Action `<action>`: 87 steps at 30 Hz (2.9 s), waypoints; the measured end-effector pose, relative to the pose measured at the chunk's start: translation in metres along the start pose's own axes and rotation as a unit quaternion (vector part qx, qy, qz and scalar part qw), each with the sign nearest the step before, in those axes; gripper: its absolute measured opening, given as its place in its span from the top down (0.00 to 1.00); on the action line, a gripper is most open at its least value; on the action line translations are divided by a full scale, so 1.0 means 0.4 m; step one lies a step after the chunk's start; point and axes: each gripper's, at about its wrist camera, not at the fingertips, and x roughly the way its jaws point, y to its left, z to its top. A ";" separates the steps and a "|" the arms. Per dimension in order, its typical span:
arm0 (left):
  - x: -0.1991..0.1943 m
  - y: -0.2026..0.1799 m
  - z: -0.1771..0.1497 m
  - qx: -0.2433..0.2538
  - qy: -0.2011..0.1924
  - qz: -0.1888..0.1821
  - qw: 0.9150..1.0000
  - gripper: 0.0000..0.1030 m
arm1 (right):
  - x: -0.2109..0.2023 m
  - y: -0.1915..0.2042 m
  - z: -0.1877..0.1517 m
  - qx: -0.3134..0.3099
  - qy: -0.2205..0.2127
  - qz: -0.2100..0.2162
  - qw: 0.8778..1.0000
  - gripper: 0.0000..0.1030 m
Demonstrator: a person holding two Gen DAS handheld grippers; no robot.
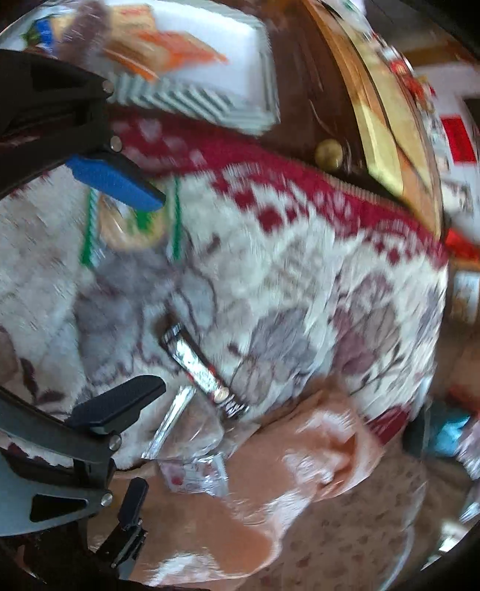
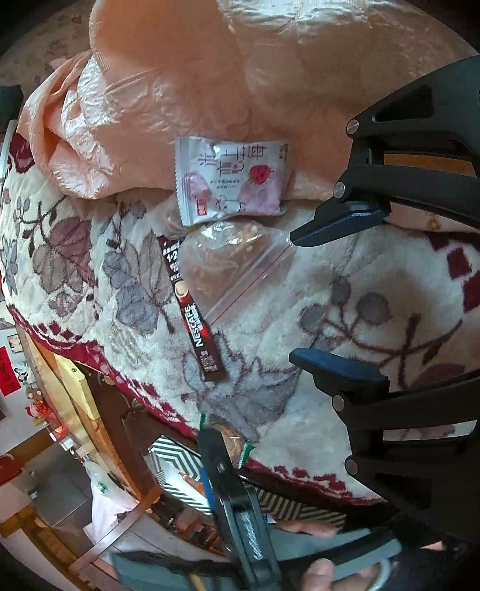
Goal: Organize snacks
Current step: 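Grasp the Nescafe coffee stick with the left tool while right grasps the clear dried-fruit bag, then carry the coffee stick and dried-fruit bag over the white tray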
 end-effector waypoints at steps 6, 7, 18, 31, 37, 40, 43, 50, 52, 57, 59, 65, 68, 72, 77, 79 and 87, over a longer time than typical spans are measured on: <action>0.117 -0.058 0.050 0.066 0.033 0.031 0.997 0.11 | -0.009 -0.032 -0.003 0.014 -0.004 0.006 1.000 0.44; 0.134 -0.065 0.058 0.070 0.040 0.029 0.996 0.12 | -0.010 -0.036 -0.004 0.015 -0.004 0.006 1.000 0.44; 0.217 -0.163 0.100 0.136 0.069 -0.006 0.988 0.14 | 0.005 -0.076 -0.002 0.032 0.001 0.008 0.999 0.44; 0.188 -0.098 0.118 0.082 0.046 -0.004 0.996 0.78 | 0.028 -0.064 0.051 0.024 -0.010 0.022 0.999 0.44; 0.178 -0.075 0.098 0.058 0.041 0.000 0.998 0.78 | 0.097 -0.090 0.101 0.073 -0.006 -0.009 0.997 0.44; 0.174 -0.070 0.092 0.053 0.039 -0.003 0.998 0.78 | 0.124 -0.107 0.118 0.097 -0.010 -0.016 0.995 0.44; 0.170 -0.070 0.087 0.050 0.037 -0.002 0.998 0.78 | 0.137 -0.104 0.138 0.102 -0.017 -0.014 0.995 0.44; 0.179 -0.070 0.094 0.047 0.036 -0.002 0.998 0.76 | 0.171 -0.093 0.186 0.098 -0.024 -0.030 0.994 0.40; 0.181 -0.069 0.095 0.047 0.036 -0.004 0.998 0.75 | 0.163 -0.100 0.189 0.118 -0.044 -0.017 0.992 0.34; 0.186 -0.076 0.096 0.047 0.033 0.005 0.998 0.75 | 0.197 -0.096 0.217 0.105 -0.034 -0.025 0.994 0.33; 0.188 -0.082 0.093 0.053 0.030 0.010 0.998 0.76 | 0.204 -0.086 0.214 0.078 -0.035 -0.015 0.996 0.48; 0.163 -0.075 0.077 0.038 0.022 0.011 0.999 0.80 | 0.166 -0.082 0.171 0.051 -0.036 0.004 0.998 0.68; 0.140 -0.067 0.060 0.030 0.018 0.007 0.999 0.80 | 0.139 -0.066 0.145 0.034 -0.037 0.007 0.999 0.68; 0.108 -0.064 0.031 0.021 0.014 0.001 1.000 0.80 | 0.110 -0.027 0.105 0.003 -0.040 0.001 0.999 0.69; 0.041 -0.048 -0.003 0.006 0.000 -0.013 1.000 0.80 | 0.035 0.017 0.078 -0.024 -0.065 0.007 0.998 0.69; 0.014 -0.037 -0.017 0.000 -0.005 -0.015 1.000 0.80 | 0.013 0.032 0.072 -0.032 -0.071 0.007 0.997 0.69; -0.082 0.017 -0.072 -0.017 -0.028 0.004 0.999 0.80 | -0.027 0.097 0.047 -0.052 -0.077 0.014 0.996 0.69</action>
